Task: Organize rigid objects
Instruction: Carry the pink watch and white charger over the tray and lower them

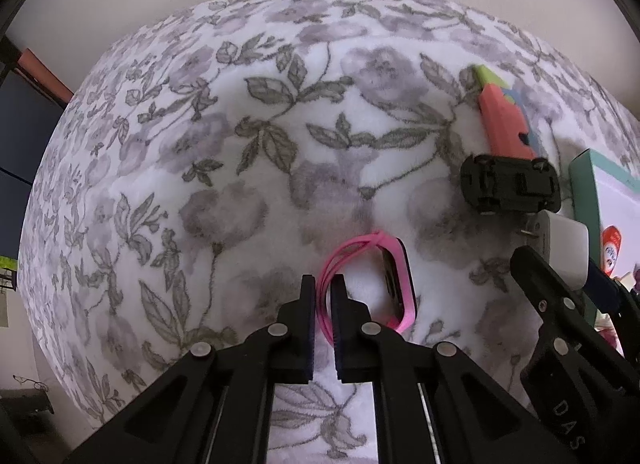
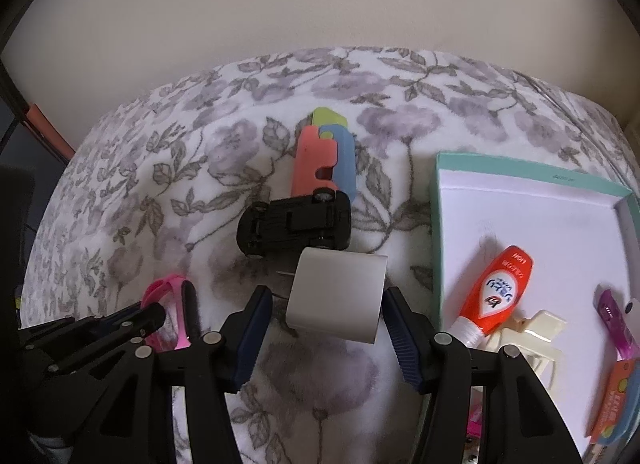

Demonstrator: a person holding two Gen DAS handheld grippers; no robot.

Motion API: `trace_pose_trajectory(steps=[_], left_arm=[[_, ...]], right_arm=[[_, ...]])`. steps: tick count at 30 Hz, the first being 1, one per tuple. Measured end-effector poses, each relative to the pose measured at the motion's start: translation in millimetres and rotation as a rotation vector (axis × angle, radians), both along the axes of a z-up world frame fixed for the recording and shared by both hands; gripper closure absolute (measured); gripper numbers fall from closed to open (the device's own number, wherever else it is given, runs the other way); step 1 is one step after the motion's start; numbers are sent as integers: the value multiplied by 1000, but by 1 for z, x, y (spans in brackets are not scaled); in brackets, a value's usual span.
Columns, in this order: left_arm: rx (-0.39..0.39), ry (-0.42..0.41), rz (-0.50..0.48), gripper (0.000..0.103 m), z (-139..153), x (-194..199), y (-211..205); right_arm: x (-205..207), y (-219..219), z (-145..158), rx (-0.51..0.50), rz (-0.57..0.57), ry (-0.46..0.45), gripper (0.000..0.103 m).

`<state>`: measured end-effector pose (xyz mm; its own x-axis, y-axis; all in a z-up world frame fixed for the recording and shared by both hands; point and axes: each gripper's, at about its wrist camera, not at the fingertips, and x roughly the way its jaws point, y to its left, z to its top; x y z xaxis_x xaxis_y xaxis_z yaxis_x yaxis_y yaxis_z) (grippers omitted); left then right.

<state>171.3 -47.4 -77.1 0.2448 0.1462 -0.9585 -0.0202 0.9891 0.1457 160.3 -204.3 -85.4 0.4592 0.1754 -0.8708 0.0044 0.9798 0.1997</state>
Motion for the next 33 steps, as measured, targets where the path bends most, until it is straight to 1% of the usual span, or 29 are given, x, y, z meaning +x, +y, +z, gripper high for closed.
trace_pose_trajectory(steps=[5, 9, 18, 26, 33], left_arm=[[3, -37, 6, 96, 15, 0, 1], [-1, -71, 11, 96, 29, -2, 2], [-55, -170, 3, 96, 71, -2, -5], [-102, -240, -47, 96, 96, -7, -31], [-168, -247, -124, 96, 99, -13, -64]], right_arm=[[-2, -5, 10, 18, -1, -13, 43], [-5, -11, 23, 30, -6, -38, 43], [-12, -39, 53, 24, -50, -79, 43], [-21, -78, 69, -14, -120, -90, 43], [-27, -114, 74, -23, -186, -85, 43]])
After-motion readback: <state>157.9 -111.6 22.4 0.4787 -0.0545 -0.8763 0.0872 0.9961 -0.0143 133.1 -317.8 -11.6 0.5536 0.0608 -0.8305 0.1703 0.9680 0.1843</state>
